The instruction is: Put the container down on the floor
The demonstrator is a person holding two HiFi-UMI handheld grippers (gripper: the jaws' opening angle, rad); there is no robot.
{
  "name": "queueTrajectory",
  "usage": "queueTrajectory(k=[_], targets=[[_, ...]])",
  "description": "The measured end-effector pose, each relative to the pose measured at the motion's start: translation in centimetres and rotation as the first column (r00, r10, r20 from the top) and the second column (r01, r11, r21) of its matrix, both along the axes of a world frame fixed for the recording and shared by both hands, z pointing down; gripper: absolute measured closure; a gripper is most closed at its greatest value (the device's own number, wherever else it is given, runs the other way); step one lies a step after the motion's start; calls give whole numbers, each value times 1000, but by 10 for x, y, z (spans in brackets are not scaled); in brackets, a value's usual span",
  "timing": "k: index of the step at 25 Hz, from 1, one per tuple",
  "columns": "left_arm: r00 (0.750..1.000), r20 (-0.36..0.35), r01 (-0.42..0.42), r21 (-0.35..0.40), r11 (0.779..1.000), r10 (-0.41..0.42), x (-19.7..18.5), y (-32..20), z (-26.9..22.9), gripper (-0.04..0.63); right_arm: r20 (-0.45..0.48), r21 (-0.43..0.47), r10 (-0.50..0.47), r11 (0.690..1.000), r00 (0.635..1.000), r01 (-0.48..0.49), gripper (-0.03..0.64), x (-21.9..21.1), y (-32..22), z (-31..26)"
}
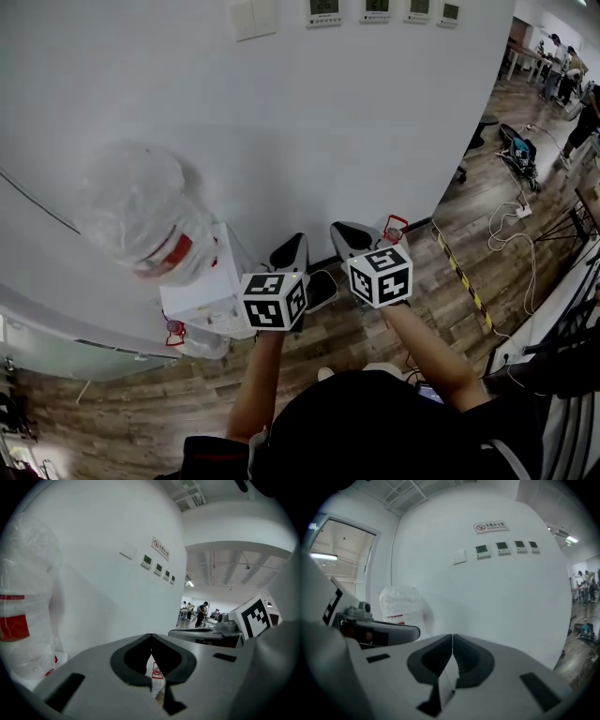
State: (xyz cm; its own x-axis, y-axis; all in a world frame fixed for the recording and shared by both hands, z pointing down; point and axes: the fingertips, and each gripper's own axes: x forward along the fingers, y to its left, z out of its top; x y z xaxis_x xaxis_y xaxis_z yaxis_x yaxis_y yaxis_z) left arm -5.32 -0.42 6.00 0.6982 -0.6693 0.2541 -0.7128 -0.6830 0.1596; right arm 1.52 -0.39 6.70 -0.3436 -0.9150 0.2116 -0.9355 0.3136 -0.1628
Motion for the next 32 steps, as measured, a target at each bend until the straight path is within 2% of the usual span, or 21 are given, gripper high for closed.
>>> queueTrajectory(k=[14,20,32], targets=[[998,-46,50,56,997,-48,54,27,-35,578,-45,80,5,997,999,-1,589,57,30,-35],[997,-53,62,69,996,-59,63,40,-38,578,-34,111,-12,994,999,16,589,65,43,-45],[995,-72,79,80,994,-73,60,55,-43,578,-13,113,-36,993,999,37,589,62,54,-52]])
